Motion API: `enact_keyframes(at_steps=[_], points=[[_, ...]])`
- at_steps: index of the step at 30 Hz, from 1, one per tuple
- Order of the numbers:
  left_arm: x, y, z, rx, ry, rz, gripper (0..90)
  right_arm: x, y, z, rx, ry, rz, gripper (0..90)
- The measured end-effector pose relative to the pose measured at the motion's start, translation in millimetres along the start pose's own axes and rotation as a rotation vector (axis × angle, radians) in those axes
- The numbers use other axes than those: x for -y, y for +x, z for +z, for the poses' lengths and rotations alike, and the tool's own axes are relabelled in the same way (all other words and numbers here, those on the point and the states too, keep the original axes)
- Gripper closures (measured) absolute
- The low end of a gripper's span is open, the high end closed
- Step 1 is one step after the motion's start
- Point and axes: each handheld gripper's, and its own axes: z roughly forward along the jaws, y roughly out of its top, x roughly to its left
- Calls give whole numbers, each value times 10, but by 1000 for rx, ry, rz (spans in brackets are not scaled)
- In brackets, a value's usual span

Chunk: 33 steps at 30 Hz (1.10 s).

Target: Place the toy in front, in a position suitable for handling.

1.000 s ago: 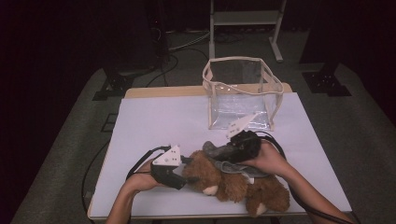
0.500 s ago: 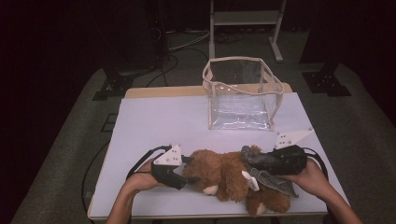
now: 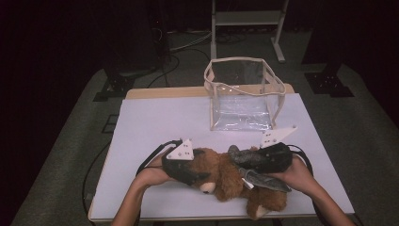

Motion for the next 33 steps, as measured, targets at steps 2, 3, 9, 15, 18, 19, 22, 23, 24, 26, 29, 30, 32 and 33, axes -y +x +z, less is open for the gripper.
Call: enact_keyframes(at_steps=[2,3,9,15,18,19,22,23,24,26,29,30,32,33], points=[[23,2,-19,0,1,-2,309,-29,16,16,-1,8,-16,694],[36,1,-25,1,-4,-5,312,-27,20,1,1,11,-15,694],[60,-11,-33,-5,-18,-9,318,180,-26,-235,59,5,23,692],[9,-32,-27,-11,-7,7,282,441,-60,-394,78,-30,98,691],[-59,-42,-34,-31,8,28,259,416,-86,-339,76,-31,96,690],[-59,-42,-34,-31,8,28,258,416,-86,-339,76,-31,96,690],[-137,-78,-56,-32,-9,61,250,360,-159,-268,78,-26,96,691],[-163,-90,-56,-30,-14,69,250,360,-159,-268,78,-26,96,691],[-216,-116,-35,-20,-13,89,241,341,-206,-246,81,-24,102,691],[-248,-133,-11,-13,-14,100,236,332,-224,-238,82,-22,106,691],[-314,-151,59,-6,1,127,231,309,-263,-199,69,-20,111,692],[-335,-155,85,-6,12,137,228,305,-266,-190,67,-22,110,692],[-385,-169,142,3,33,154,220,293,-264,-174,61,-20,110,692],[-410,-174,171,7,46,168,218,288,-262,-168,60,-19,107,692]])
